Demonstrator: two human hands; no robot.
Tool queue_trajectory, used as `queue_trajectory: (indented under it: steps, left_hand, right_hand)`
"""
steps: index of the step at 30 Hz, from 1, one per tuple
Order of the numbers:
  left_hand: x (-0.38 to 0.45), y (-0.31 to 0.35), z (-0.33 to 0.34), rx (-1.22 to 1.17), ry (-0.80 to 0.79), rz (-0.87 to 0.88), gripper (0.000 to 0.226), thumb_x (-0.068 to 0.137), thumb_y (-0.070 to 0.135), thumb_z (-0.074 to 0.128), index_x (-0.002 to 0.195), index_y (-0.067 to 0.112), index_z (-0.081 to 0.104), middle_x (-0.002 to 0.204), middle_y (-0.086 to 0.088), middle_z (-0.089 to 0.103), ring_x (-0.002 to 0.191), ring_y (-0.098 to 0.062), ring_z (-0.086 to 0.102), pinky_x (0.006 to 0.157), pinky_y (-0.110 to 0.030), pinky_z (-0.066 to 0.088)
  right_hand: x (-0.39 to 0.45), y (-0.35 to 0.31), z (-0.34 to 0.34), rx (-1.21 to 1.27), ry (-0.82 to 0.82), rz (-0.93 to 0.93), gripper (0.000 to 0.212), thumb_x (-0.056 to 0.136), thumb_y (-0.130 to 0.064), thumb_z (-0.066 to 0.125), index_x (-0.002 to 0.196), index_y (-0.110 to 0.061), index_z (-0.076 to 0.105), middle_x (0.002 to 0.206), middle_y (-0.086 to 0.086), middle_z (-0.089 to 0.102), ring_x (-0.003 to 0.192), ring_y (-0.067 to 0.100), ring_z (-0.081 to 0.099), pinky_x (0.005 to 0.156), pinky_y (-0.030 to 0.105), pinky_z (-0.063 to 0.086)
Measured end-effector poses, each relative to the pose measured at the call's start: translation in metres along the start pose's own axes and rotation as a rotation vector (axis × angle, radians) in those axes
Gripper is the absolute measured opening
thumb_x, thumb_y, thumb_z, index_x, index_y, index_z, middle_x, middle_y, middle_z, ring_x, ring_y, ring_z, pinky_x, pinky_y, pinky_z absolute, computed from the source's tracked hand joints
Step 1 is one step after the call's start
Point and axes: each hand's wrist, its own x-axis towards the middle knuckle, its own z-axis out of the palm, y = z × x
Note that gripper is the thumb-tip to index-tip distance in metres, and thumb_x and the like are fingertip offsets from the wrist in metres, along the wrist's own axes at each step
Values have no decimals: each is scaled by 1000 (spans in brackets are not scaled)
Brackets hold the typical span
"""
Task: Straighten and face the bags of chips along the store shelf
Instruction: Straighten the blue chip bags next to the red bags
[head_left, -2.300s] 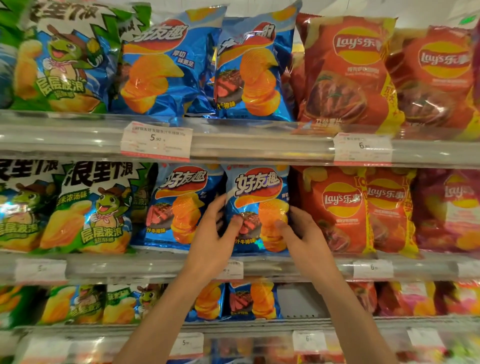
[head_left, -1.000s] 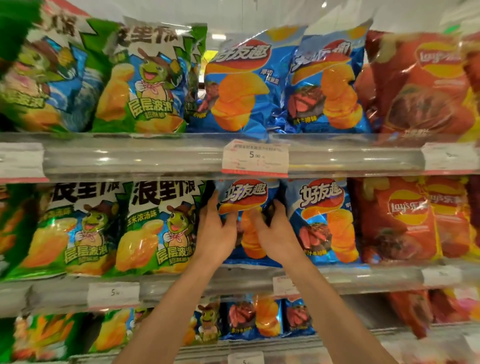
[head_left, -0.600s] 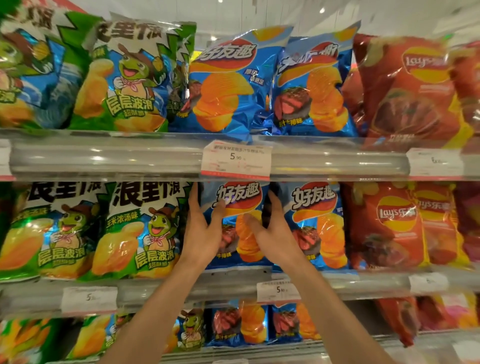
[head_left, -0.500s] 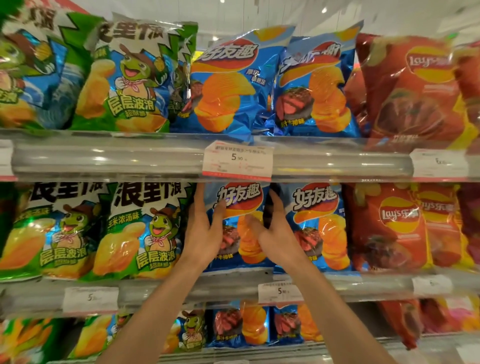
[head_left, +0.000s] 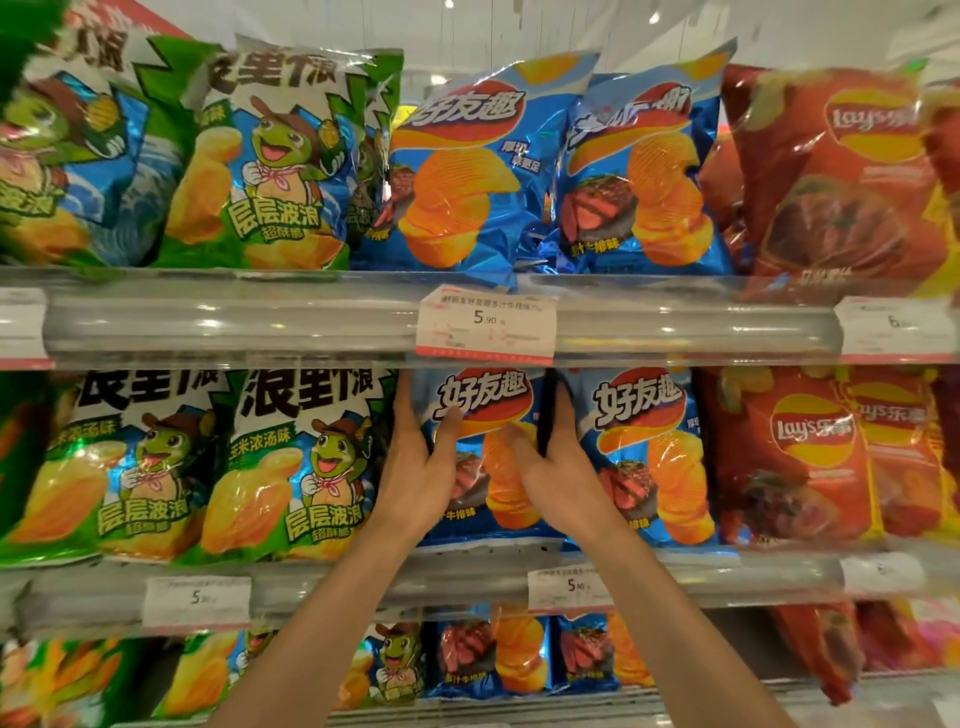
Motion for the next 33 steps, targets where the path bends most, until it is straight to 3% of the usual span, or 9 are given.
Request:
queue_trajectory:
  steps: [4, 6, 10, 14, 17, 20, 24, 29, 33]
  left_hand:
    - [1, -8, 1, -75, -22, -92, 75, 100, 46, 51, 159, 29, 8, 150, 9, 45, 122, -6, 53, 90, -14, 44]
    - [5, -8, 1, -78, -48, -111, 73, 100, 50, 50, 157, 34, 9, 148, 6, 48, 124, -13, 56, 98, -24, 47]
    - [0, -1, -1, 28, -72, -95, 73, 100, 52, 47, 158, 36, 4, 119, 0, 66, 84, -16, 72, 76, -34, 60]
    - [-1, -10, -4, 132, -45, -37, 78, 92, 69, 43, 154, 48, 1, 135, 0, 60, 93, -26, 72, 78, -45, 60]
    - [3, -12, -2, 165, -30, -44, 81, 93, 67, 43, 155, 45, -5, 128, -8, 65, 87, -22, 69, 72, -35, 55]
    - [-3, -11, -2, 157, 47, 102, 69, 100, 54, 44, 158, 42, 8, 145, 5, 47, 121, -9, 52, 95, -33, 48]
    - [0, -16, 1, 217, 0, 106, 54, 103, 48, 37, 155, 41, 25, 150, -9, 39, 132, -17, 41, 100, -28, 36]
    - [5, -11, 3, 231, -48, 37, 57, 105, 45, 34, 158, 40, 13, 154, -11, 31, 140, -24, 35, 101, -25, 26]
    - [-5, -6, -4, 197, -92, 39, 64, 101, 53, 39, 155, 51, 7, 158, -5, 26, 141, -20, 35, 102, -26, 27]
  right_hand:
    - [6, 1, 4, 45, -13, 107, 75, 97, -50, 51, 157, -25, 13, 151, -9, 41, 140, 15, 38, 110, 29, 31]
    - [9, -3, 8, 53, -25, 134, 71, 99, -49, 49, 156, -24, 15, 143, -11, 44, 136, 16, 41, 103, 26, 31]
    - [7, -3, 8, 28, -5, 125, 66, 100, -47, 46, 155, -23, 16, 148, -1, 48, 133, 21, 47, 100, 28, 34]
    - [3, -2, 5, -75, 24, 96, 77, 100, -52, 42, 157, -31, -4, 151, 1, 44, 133, 29, 48, 106, 39, 37]
    - [3, -2, 6, -164, 47, 66, 80, 97, -60, 40, 154, -36, -12, 157, 6, 36, 130, 34, 51, 105, 45, 42]
    - [-3, -5, 6, -265, 95, -56, 72, 100, -54, 39, 154, -39, -5, 163, 4, 19, 132, 34, 47, 98, 44, 46]
    - [-9, -1, 9, -492, 54, -323, 53, 105, -44, 31, 151, -36, 6, 165, 9, 5, 150, 35, 13, 107, 54, 42]
    - [0, 8, 9, -654, -15, -269, 58, 102, -52, 17, 154, -27, 11, 166, 8, -2, 152, 33, -10, 119, 58, 21]
    - [-15, -5, -1, -569, 78, -272, 61, 105, -44, 32, 157, -21, 10, 165, 9, 9, 152, 27, 9, 119, 42, 25]
